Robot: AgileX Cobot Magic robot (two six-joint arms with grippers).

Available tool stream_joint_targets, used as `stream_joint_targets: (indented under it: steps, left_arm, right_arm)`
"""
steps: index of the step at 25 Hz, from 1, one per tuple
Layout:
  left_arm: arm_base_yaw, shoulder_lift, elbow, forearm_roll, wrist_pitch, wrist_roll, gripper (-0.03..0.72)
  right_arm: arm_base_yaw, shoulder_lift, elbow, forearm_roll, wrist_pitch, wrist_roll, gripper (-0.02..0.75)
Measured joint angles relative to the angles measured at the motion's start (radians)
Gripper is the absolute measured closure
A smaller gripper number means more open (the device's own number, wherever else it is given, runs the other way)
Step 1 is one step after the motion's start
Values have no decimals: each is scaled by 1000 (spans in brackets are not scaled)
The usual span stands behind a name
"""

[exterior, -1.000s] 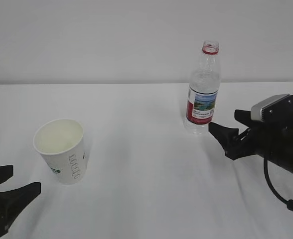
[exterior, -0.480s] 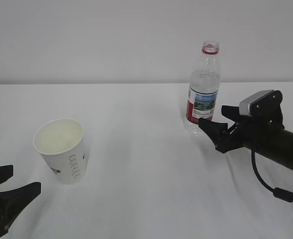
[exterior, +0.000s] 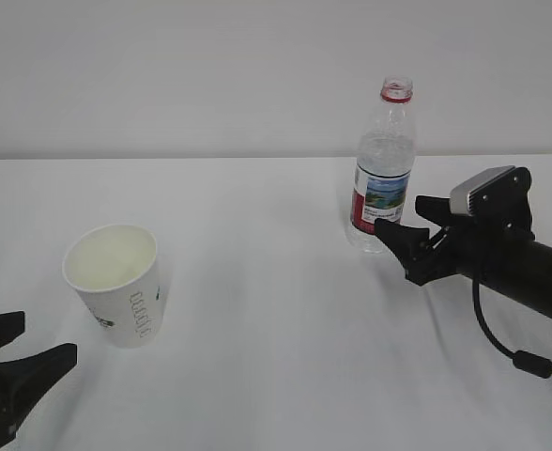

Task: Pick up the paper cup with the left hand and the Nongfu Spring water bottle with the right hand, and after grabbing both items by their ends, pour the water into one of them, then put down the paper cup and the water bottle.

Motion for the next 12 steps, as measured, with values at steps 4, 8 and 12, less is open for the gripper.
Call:
stream_joint_targets:
  steps: [4, 8, 12]
  left_arm:
    - [0, 0, 0, 0, 0, 0, 101]
    - [0, 0, 0, 0, 0, 0, 101]
    - [0, 0, 0, 0, 0, 0, 101]
  right_arm:
    - [0, 0, 0, -2, 0, 0, 148]
    - [0, 0, -2, -2, 0, -8, 116]
    - [0, 0, -16, -3, 0, -15, 83]
